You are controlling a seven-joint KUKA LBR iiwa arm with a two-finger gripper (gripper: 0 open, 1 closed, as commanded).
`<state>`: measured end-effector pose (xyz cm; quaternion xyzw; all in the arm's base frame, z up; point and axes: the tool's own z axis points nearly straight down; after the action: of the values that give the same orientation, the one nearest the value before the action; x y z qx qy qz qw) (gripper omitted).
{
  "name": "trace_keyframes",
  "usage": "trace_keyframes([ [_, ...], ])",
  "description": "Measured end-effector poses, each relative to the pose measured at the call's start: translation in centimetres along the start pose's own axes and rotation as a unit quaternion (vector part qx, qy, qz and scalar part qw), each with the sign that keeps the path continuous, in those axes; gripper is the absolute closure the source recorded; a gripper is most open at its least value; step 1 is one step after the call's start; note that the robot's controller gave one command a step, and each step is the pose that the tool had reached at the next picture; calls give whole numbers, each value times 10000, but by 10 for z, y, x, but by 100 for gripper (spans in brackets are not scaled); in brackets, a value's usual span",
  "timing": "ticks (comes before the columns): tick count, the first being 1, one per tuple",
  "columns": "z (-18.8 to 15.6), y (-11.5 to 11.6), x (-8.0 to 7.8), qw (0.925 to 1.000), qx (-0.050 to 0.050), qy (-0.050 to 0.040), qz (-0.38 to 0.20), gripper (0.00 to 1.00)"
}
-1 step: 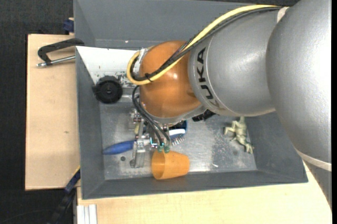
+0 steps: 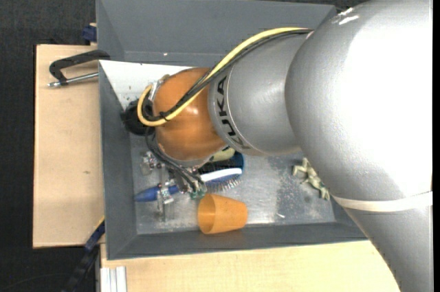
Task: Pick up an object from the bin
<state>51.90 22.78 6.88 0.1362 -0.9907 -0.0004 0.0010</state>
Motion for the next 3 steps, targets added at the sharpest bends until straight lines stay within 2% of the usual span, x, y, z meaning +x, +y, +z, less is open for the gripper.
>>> trace_keyframes([
  [1,-2,0,-1,10000,-4,-12,11,100],
  [2,-148,2,-16,9992,-2,-84,-385,100],
  [3,-190,-7,-3,9935,1,-58,-1137,100],
])
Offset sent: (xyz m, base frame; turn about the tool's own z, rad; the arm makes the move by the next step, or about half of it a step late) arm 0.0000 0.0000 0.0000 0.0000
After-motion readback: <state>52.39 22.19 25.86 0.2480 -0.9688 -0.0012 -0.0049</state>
